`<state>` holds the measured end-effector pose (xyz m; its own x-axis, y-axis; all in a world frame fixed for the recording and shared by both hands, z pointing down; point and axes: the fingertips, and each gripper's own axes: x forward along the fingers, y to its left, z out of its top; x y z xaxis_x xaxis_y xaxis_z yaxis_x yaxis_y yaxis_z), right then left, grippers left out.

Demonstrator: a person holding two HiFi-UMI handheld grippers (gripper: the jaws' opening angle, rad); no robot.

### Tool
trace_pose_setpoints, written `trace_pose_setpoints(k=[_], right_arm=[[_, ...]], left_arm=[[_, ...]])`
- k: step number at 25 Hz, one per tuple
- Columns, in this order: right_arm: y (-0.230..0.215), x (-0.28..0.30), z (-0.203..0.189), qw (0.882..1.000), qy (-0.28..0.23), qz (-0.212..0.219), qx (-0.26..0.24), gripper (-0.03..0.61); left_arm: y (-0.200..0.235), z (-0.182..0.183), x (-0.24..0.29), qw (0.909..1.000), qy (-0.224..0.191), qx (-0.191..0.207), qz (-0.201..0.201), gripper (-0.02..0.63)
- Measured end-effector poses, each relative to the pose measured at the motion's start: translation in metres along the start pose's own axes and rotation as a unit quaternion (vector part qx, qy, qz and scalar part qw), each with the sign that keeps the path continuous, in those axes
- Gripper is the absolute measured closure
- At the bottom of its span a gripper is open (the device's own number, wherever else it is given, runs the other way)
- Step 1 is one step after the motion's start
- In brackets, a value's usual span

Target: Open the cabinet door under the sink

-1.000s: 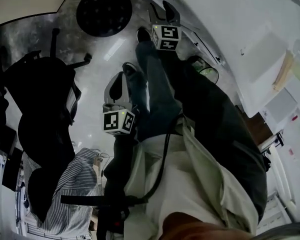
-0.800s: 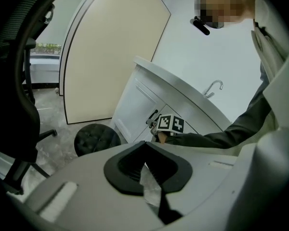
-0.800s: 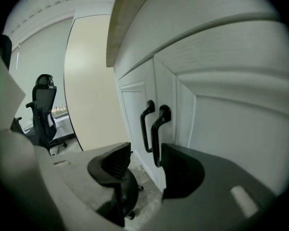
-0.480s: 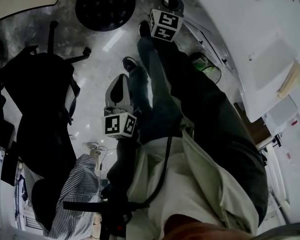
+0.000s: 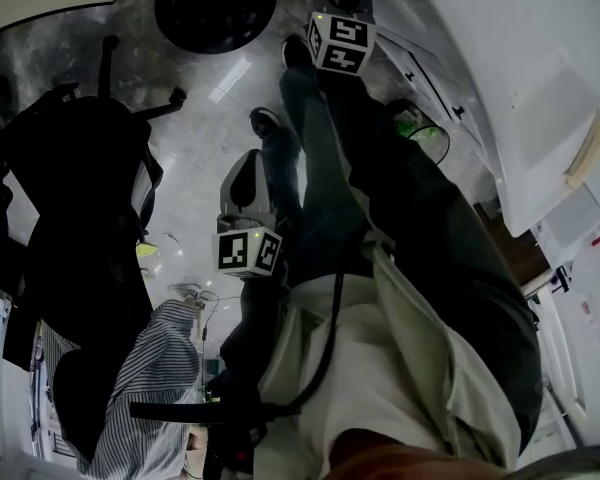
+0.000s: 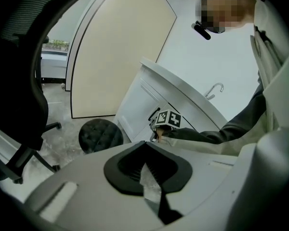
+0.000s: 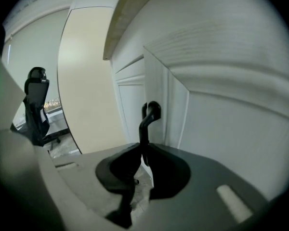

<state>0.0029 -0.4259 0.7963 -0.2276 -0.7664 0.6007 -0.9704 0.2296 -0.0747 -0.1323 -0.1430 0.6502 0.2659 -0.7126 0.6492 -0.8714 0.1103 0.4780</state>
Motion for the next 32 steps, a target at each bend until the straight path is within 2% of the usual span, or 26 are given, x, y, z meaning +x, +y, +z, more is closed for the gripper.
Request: trace_pose_setpoints(k=[8, 16, 21, 27, 32], right_arm=[[0.052, -0.05, -0.039, 0.996, 0.011, 0.067, -0.052, 0.532], [0.074, -0.097, -0.076, 0.994, 0.021, 0.081, -0.065, 0.531], [0.084, -0.146, -0.115, 0.988, 0.037, 0.111, -0.096, 0.531], [0.066, -0.218, -0.172, 0.98, 0.084, 0.134, -0.122, 0.531], [0.024, -0.266, -0.211, 0.98, 0.131, 0.102, -0.111, 0.531]], left_arm=[[0.002, -0.007, -0.035, 0.9993, -0.018, 0.024, -0.024, 0.607], [0.009, -0.032, -0.088, 0.9975, -0.019, 0.052, -0.044, 0.607], [0.014, -0.044, -0.108, 0.9956, -0.012, 0.072, -0.059, 0.607], [0.006, -0.046, -0.116, 0.9923, -0.006, 0.09, -0.085, 0.607], [-0.019, -0.044, -0.109, 0.9871, 0.001, 0.113, -0.114, 0.607]])
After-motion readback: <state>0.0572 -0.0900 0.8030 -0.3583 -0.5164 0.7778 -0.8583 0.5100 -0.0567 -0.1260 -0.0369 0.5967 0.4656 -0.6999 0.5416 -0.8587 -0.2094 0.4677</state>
